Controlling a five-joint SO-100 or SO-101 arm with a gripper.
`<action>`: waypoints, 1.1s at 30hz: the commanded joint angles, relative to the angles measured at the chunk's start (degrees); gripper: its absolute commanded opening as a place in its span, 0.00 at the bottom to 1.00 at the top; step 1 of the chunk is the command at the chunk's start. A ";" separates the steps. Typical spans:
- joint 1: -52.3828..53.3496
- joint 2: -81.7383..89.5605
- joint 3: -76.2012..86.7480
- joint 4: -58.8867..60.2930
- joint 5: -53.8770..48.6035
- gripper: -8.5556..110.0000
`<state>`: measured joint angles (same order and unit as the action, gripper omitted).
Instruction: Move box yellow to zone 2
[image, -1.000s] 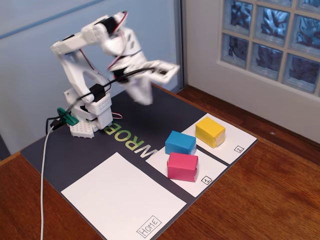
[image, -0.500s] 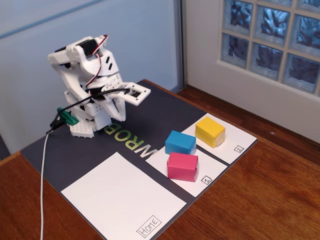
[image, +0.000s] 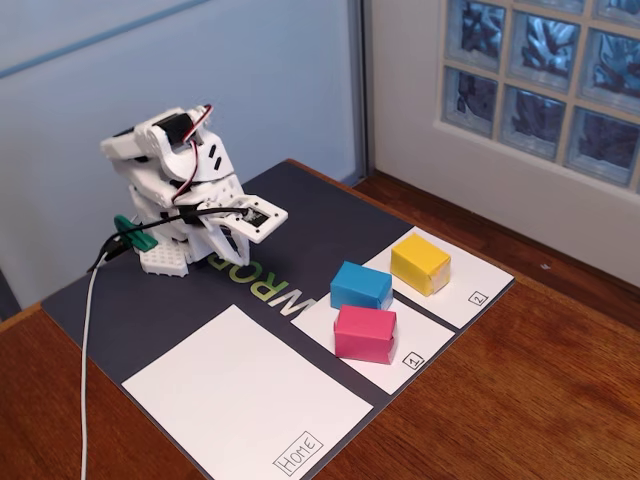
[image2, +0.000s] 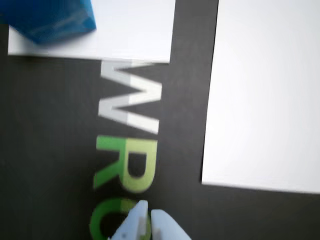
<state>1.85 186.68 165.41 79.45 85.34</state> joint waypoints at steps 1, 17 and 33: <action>0.70 3.25 4.31 -0.79 1.23 0.07; -0.26 4.66 8.70 3.08 2.02 0.07; -0.26 4.66 8.70 4.22 1.32 0.07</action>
<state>2.02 188.35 173.94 79.89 86.75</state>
